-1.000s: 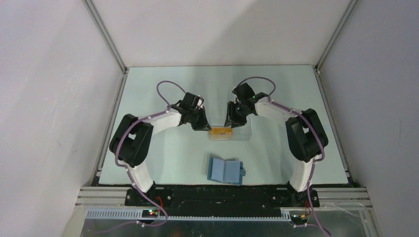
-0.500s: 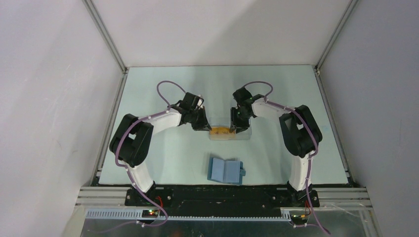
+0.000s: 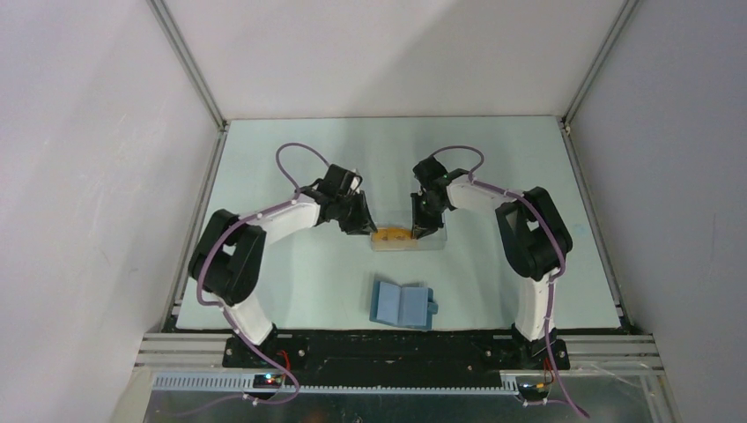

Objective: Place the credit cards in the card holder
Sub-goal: Pick up the credit card from the storage box.

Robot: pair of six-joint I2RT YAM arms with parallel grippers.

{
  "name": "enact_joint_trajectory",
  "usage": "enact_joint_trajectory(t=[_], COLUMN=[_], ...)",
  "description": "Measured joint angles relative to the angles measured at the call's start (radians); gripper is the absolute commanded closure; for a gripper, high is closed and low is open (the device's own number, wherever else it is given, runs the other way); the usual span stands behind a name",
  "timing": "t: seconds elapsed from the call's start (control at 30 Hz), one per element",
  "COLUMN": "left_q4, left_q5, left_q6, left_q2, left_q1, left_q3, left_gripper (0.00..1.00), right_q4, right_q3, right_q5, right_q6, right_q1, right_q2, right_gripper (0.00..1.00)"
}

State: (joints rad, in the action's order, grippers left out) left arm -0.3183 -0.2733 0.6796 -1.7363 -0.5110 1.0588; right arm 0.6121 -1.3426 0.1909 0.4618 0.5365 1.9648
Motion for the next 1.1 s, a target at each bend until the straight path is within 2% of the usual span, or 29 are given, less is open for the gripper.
enact_joint_trajectory(t=[0.17, 0.4, 0.67, 0.83, 0.93, 1.0, 1.1], left_q4=[-0.018, -0.020, -0.011, 0.006, 0.019, 0.023, 0.025], left_q5=[0.000, -0.030, -0.094, -0.104, -0.122, -0.128, -0.135], left_q6=[0.002, 0.001, 0.007, 0.019, 0.027, 0.030, 0.037], left_q2=[0.087, 0.117, -0.013, -0.053, -0.079, -0.090, -0.092], left_q1=[-0.009, -0.033, -0.038, -0.037, -0.039, -0.039, -0.039], left_q3=[0.000, 0.026, 0.036, 0.045, 0.056, 0.060, 0.063], left_gripper=[0.53, 0.52, 0.54, 0.68, 0.85, 0.92, 0.98], right_q4=[0.004, 0.000, -0.012, -0.021, -0.031, -0.049, -0.061], right_q3=[-0.002, -0.002, 0.006, 0.010, 0.013, 0.018, 0.023], right_q5=[-0.003, 0.005, 0.028, 0.043, 0.063, 0.087, 0.119], right_q6=[-0.005, -0.007, -0.007, -0.007, -0.007, -0.008, -0.007], right_q1=[0.000, -0.001, -0.009, -0.009, -0.009, -0.009, -0.013], right_q2=[0.002, 0.005, 0.005, 0.005, 0.005, 0.005, 0.004], right_gripper=[0.87, 0.96, 1.00, 1.00, 1.00, 1.00, 1.00])
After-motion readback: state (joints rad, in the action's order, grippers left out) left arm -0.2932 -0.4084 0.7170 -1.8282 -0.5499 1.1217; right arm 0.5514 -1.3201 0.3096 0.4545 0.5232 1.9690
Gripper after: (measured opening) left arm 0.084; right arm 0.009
